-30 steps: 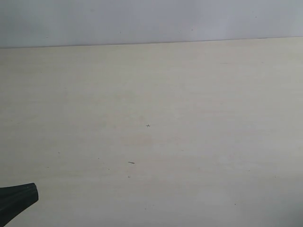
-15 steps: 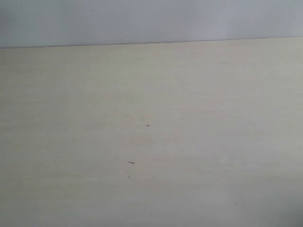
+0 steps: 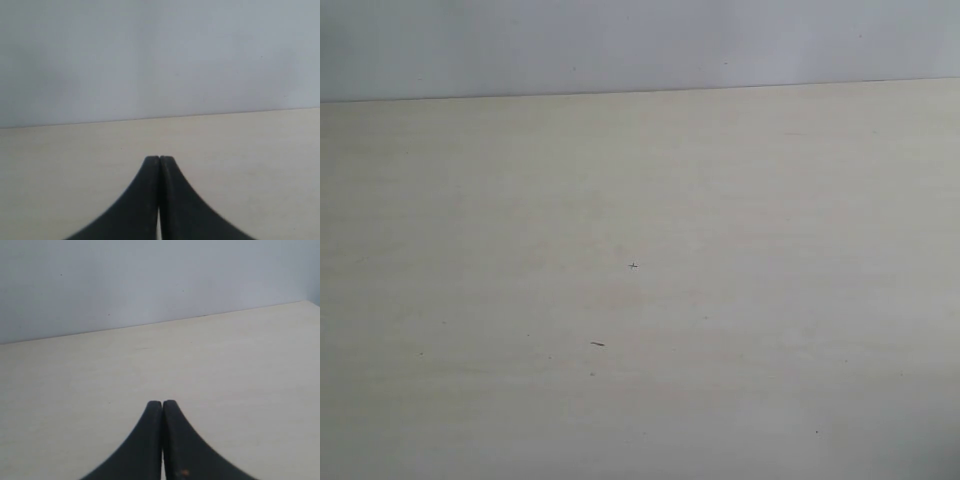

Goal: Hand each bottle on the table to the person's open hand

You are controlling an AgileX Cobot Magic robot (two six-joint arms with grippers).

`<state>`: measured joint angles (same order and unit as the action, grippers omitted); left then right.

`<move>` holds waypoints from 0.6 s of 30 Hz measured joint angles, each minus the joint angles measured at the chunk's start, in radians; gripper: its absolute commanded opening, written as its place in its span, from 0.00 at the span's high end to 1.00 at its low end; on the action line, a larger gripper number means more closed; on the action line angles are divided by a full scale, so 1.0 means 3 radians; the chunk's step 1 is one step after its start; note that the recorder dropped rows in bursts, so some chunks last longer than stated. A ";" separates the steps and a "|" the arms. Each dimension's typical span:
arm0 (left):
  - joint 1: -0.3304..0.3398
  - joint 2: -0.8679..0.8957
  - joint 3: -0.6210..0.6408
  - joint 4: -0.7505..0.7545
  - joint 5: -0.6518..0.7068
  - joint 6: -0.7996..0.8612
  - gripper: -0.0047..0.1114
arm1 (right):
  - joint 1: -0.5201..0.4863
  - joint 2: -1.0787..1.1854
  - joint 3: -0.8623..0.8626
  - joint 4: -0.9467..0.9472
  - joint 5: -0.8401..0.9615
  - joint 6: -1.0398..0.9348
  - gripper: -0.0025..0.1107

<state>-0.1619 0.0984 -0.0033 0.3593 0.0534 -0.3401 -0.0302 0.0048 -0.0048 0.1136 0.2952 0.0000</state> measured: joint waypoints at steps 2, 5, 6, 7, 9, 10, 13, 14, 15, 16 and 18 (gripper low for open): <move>0.0000 -0.0066 0.0000 0.0000 0.0117 0.0000 0.96 | 0.0000 0.0000 0.0000 0.0000 0.0004 0.0000 0.98; 0.0000 -0.0147 0.0000 -0.0027 0.0412 -0.0027 0.96 | 0.0000 0.0000 0.0000 0.0000 0.0004 0.0000 0.98; 0.0000 -0.0173 0.0000 -0.0043 0.0498 -0.0042 0.96 | 0.0000 0.0000 0.0000 0.0000 0.0004 0.0000 0.98; 0.0000 -0.0186 0.0000 -0.0051 0.0591 -0.0058 0.96 | 0.0000 0.0000 0.0000 0.0000 0.0004 0.0000 0.98; 0.0000 -0.0247 0.0005 -0.0080 0.0857 -0.0102 0.96 | 0.0000 0.0000 0.0000 0.0000 0.0004 0.0000 0.98; 0.0000 -0.0297 0.0011 -0.0088 0.0930 -0.0109 0.96 | 0.0000 0.0000 0.0000 0.0000 0.0004 0.0000 0.98; 0.0000 -0.0306 0.0012 -0.0178 0.1053 -0.0116 0.96 | 0.0000 0.0000 0.0000 0.0000 -0.0002 0.0000 0.98; 0.0000 -0.0306 0.0012 -0.0215 0.1066 -0.0121 0.96 | 0.0000 0.0000 0.0000 0.0000 -0.0002 0.0000 0.98; 0.0000 -0.0306 0.0012 -0.0222 0.1066 -0.0121 0.96 | 0.0000 0.0000 0.0000 0.0000 -0.0002 0.0000 0.98; 0.0000 -0.0306 0.0012 -0.0239 0.1066 -0.0121 0.96 | 0.0000 0.0000 0.0000 0.0000 -0.0002 0.0000 0.98; 0.0000 -0.0306 0.0012 -0.0239 0.1066 -0.0121 0.96 | 0.0000 0.0000 0.0000 0.0000 -0.0002 0.0000 0.98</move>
<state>-0.1619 0.0065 0.0002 0.2876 0.3731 -0.3765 -0.0302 0.0048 -0.0048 0.1136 0.2947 0.0000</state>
